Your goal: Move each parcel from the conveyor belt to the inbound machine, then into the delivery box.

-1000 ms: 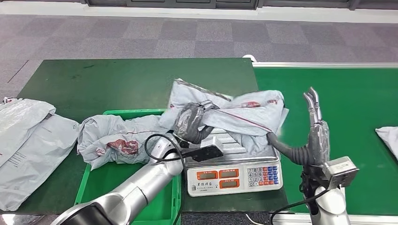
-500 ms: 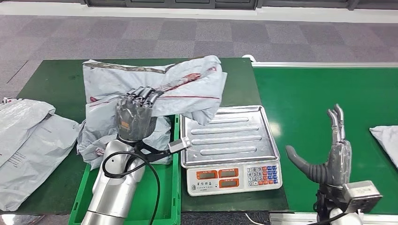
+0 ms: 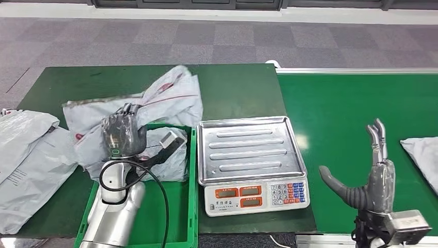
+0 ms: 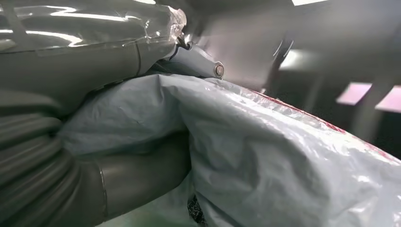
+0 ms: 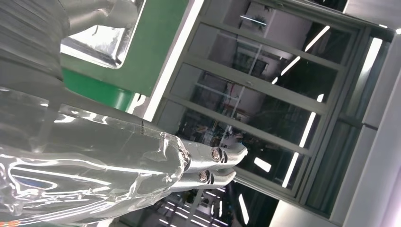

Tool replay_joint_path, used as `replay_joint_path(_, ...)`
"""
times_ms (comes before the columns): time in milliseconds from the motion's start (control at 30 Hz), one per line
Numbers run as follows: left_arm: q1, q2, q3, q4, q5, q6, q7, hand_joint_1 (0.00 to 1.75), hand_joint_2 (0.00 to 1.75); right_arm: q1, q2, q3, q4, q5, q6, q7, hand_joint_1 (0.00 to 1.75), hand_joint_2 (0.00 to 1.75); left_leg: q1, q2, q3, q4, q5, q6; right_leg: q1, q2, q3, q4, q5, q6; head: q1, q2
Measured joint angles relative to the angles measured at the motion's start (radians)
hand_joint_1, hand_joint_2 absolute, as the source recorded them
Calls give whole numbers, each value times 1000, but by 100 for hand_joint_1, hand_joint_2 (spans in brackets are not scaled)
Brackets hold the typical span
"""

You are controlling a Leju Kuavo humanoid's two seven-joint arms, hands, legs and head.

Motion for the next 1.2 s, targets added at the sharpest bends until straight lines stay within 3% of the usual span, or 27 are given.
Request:
replay_joint_path(100,34,50,-1,37,0,-49,48,175,175,12,1,-20,-13,0,14,0,0,175,1,1,-1,0,0,-1,1,2,-1,0,0,0,0,0)
replay_joint_path(300,56,100,-1,95,5,-203,91,175,175,21,5,-45,-23,11,20,0,0,175,1,1,0,0,0,-1,0,1,0,0,-1,-1,0,0)
replay_joint_path(467,60,121,-1,126,7,-243,96,175,175,26,8,-60,-29,12,21,0,0,175,0,1,2,0,-1,-1,0,2,1,0,-1,-1,0,0)
replay_joint_path(633,29,137,-11,211,10,-435,93,175,175,30,9,-73,-30,23,17,0,0,175,0,1,5,-1,-4,-1,0,0,9,0,-4,-3,0,0)
replay_joint_path(767,-3,140,-21,297,32,-460,78,175,175,36,11,-79,-30,56,-1,0,0,175,0,1,15,-2,-11,-2,0,0,22,0,-10,-4,0,0)
replay_joint_path(800,-8,140,-22,311,37,-459,77,158,175,37,12,-80,-30,60,-3,0,0,175,0,1,18,-3,-12,-2,0,0,25,0,-11,-4,0,0)
replay_joint_path(900,-14,140,-27,332,55,-459,77,27,175,38,14,-84,-30,67,-4,0,0,175,1,1,24,-3,-12,-3,0,0,31,0,-13,-4,0,0)
replay_joint_path(933,-14,140,-29,333,65,-456,78,0,175,37,15,-85,-30,69,-4,0,0,175,1,1,25,-4,-12,-3,0,0,32,0,-13,-5,0,0)
replay_joint_path(1033,-8,137,-30,320,116,-406,76,0,175,35,16,-87,-30,81,-4,0,0,175,1,1,27,-4,-13,-4,0,0,34,1,-14,-6,0,0)
replay_joint_path(1200,48,119,-17,190,331,-193,-15,0,175,28,25,-88,-30,97,-3,0,0,175,1,1,29,-4,-12,-5,1,1,31,1,-14,-6,0,0)
